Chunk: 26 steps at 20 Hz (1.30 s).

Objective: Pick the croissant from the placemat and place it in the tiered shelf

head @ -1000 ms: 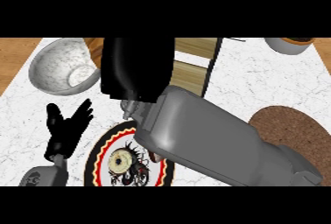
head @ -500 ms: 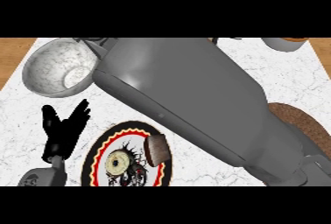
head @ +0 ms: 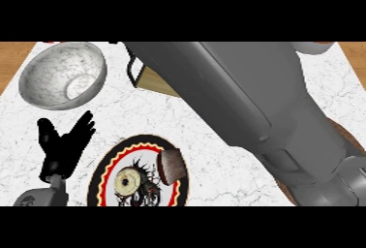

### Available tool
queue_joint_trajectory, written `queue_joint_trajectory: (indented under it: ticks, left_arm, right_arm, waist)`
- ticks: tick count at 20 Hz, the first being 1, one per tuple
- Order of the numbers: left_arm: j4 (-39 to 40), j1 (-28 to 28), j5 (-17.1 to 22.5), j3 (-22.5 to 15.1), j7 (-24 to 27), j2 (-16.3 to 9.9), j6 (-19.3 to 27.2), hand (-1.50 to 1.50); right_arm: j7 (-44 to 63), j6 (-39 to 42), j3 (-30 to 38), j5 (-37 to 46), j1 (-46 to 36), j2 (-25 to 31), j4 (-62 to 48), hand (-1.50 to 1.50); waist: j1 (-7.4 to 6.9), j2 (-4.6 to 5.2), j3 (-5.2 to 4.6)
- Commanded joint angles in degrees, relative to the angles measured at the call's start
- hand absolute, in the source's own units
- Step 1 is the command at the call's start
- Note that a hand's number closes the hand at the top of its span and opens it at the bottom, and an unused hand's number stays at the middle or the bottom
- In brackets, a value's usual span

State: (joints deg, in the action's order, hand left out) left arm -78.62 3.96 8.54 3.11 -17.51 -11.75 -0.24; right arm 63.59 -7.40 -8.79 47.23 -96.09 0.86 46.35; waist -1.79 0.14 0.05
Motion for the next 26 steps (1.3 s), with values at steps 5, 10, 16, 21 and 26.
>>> queue_joint_trajectory:
  ticks: [5, 10, 16, 21, 26]
  left_arm:
    - [-0.7, 0.3, 0.1, 0.6, -2.0, 0.5, 1.0, 0.0]
    - [2.0, -0.4, -2.2, -0.8, 1.8, 1.4, 0.7, 0.0]
    - [3.3, 0.1, -0.5, 1.1, 1.6, -0.6, -1.8, 0.0]
    - [-1.8, -3.4, -1.0, -0.4, 0.8, 1.1, -0.8, 0.0]
    - [0.4, -0.2, -0.9, 0.5, -0.8, -0.3, -1.5, 0.0]
  right_arm:
    - [-4.4, -0.7, 4.0, 0.1, -0.7, 0.8, -10.5, 1.5]
    - [-9.7, -5.2, 5.4, 1.3, 0.1, 1.6, -17.1, 1.5]
    - [-12.7, -7.7, 7.1, 2.4, -2.1, 2.7, -22.7, 1.5]
    - [-16.2, -11.3, 7.7, 2.9, -1.4, 1.9, -24.1, 1.5]
    - [-19.4, -11.0, 9.3, 2.1, -2.8, 2.3, -26.5, 1.5]
  waist:
    - [0.55, 0.13, -0.11]
    - [0.2, 0.43, -0.14]
    - [-0.2, 0.62, -0.17]
    - [-0.56, 0.39, -0.11]
    - [-0.46, 0.52, -0.14]
